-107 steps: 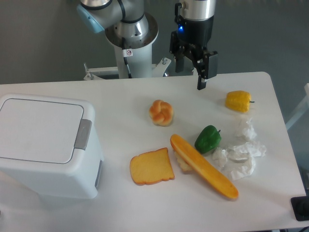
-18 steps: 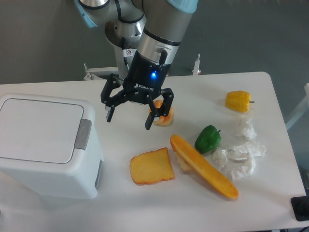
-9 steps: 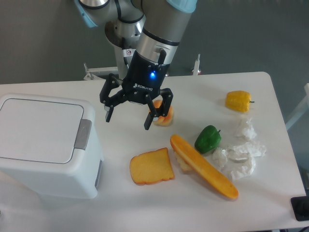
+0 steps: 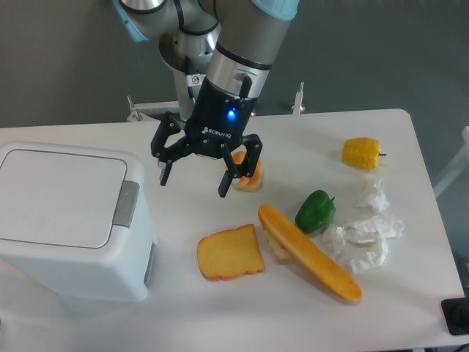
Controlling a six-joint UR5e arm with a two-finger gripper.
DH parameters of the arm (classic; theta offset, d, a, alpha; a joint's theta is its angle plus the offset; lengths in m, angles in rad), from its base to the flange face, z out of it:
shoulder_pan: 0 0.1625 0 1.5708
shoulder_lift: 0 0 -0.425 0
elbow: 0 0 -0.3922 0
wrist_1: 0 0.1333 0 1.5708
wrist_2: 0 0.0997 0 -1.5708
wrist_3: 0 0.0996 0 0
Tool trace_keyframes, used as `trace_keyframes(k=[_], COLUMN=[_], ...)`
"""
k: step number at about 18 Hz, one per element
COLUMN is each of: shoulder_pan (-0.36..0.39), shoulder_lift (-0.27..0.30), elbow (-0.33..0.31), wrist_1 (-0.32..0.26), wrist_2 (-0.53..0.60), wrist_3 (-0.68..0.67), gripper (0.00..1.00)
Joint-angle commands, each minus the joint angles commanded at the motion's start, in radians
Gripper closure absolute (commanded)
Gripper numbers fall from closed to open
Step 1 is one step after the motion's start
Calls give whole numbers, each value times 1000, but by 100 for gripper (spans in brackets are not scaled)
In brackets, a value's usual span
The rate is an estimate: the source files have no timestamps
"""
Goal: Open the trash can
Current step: 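Move the gripper over the trash can's lid edge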
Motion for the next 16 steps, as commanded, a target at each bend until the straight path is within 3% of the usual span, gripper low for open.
trace_keyframes(k=[16], shoulder_pan=[-26], shoulder_lift=[-29], elbow=[0], wrist_1=[41], wrist_2=[-3], wrist_3=[-5], gripper=[0])
